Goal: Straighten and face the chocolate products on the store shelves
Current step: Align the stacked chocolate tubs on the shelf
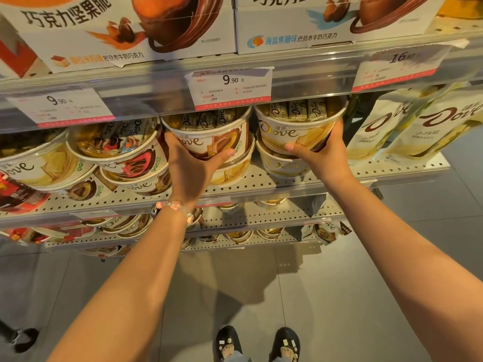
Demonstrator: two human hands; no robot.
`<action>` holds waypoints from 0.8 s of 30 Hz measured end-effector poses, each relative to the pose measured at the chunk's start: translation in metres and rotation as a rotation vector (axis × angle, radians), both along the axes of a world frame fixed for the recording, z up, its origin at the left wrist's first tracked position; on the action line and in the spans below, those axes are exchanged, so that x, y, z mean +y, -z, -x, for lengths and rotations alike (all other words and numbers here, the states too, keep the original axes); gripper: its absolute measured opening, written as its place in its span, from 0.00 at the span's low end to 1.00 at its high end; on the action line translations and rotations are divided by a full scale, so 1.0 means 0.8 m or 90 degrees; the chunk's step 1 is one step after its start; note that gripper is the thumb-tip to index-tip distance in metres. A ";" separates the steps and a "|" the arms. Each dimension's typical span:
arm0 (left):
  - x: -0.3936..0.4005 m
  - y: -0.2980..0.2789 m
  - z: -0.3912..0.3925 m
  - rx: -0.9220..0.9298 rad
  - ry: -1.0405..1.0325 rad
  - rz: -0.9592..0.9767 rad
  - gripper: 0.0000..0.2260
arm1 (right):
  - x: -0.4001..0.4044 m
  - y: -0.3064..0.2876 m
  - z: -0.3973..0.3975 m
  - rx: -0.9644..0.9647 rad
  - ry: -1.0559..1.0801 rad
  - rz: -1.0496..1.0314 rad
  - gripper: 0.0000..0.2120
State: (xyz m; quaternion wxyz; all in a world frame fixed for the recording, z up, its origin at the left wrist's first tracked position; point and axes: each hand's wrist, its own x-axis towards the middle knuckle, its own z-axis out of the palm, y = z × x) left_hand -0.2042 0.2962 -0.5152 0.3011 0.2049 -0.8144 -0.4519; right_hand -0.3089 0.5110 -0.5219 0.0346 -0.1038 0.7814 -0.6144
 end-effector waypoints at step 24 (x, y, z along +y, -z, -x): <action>0.051 0.042 0.004 -0.002 -0.197 -0.222 0.52 | -0.033 0.023 -0.030 0.007 0.192 -0.078 0.56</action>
